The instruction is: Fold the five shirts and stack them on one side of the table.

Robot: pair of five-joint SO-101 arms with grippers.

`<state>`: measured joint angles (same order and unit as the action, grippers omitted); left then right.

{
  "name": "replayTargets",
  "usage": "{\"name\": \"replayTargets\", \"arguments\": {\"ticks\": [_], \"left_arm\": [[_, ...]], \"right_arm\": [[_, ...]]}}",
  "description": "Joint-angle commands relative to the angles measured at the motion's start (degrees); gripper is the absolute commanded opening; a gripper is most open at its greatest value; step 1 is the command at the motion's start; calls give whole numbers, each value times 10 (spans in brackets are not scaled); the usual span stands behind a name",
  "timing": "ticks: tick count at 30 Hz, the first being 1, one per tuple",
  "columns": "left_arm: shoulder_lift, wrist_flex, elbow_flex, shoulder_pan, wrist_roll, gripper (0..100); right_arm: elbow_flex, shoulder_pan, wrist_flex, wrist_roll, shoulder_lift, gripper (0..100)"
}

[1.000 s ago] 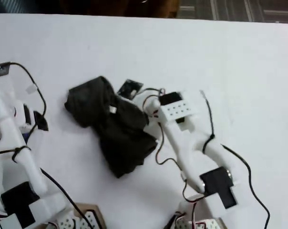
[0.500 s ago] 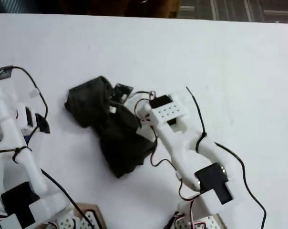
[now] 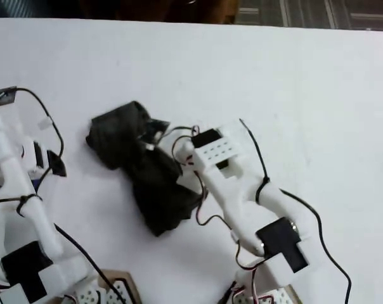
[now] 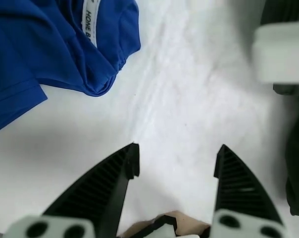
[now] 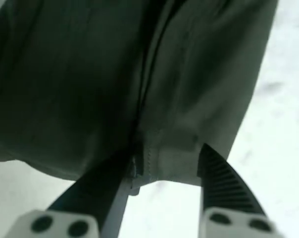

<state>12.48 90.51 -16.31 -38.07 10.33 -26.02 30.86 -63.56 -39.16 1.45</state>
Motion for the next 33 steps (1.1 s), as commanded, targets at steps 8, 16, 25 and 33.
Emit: {"name": "replayTargets", "arguments": {"ticks": [8, 16, 25, 33], "left_arm": [[26, -4, 7, -3, 4, 263], [26, -4, 7, -3, 4, 263], [26, -4, 7, -4, 4, 263], [27, -4, 7, -4, 4, 263]], "right_arm": [[0, -41, 84, -1, 45, 191], [13, -46, 92, 0, 60, 159], [55, -48, 91, 2, 60, 19], [178, -98, 15, 4, 59, 18]]}}
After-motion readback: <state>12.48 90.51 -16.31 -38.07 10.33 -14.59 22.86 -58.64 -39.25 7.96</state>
